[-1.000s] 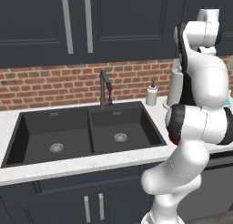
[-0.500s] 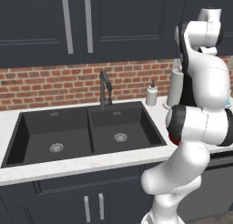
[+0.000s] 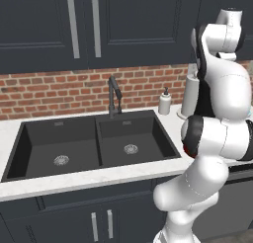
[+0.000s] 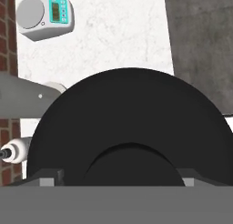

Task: Close the lid blender by securely placing the lid on top.

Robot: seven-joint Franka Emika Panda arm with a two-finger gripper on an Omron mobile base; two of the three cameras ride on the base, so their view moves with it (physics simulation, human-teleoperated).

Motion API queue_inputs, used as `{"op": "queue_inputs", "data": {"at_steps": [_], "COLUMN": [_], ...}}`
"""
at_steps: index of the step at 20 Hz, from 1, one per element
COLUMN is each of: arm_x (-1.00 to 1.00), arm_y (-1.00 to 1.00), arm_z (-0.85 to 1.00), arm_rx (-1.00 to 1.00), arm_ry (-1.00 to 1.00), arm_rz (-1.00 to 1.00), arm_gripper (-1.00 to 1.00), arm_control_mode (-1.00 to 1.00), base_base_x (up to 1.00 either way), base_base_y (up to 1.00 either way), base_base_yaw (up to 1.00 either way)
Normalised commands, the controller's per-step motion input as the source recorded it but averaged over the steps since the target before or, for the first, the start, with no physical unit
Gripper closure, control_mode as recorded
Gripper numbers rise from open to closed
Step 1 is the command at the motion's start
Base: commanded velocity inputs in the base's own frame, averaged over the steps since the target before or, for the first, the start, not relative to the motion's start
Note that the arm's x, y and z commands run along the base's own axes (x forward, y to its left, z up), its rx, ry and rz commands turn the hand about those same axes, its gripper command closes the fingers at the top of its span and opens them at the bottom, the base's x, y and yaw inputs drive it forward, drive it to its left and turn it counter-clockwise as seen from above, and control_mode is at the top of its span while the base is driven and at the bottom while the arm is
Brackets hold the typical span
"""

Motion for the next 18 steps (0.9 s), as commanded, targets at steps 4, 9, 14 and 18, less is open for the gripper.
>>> {"op": "queue_inputs", "data": {"at_steps": [4, 9, 14, 18], "arm_x": [0.22, 0.18, 0.03, 0.01], "arm_y": [-0.07, -0.44, -0.44, -0.05], "arm_z": [0.00, 0.00, 0.00, -0.08], "arm_rx": [0.00, 0.01, 0.01, 0.02], "arm_ry": [0.07, 0.03, 0.00, 0.00], "arm_rz": [0.09, 0.17, 0.19, 0.16], "arm_gripper": [-1.00, -1.00, -1.00, -1.00], "arm_control_mode": [-1.00, -1.00, -1.00, -1.00], "base_base_x": [0.00, 0.00, 0.00, 0.00], "base_base_y": [0.00, 0.00, 0.00, 0.00], "base_base_yaw": [0.00, 0.00, 0.00, 0.00]}}
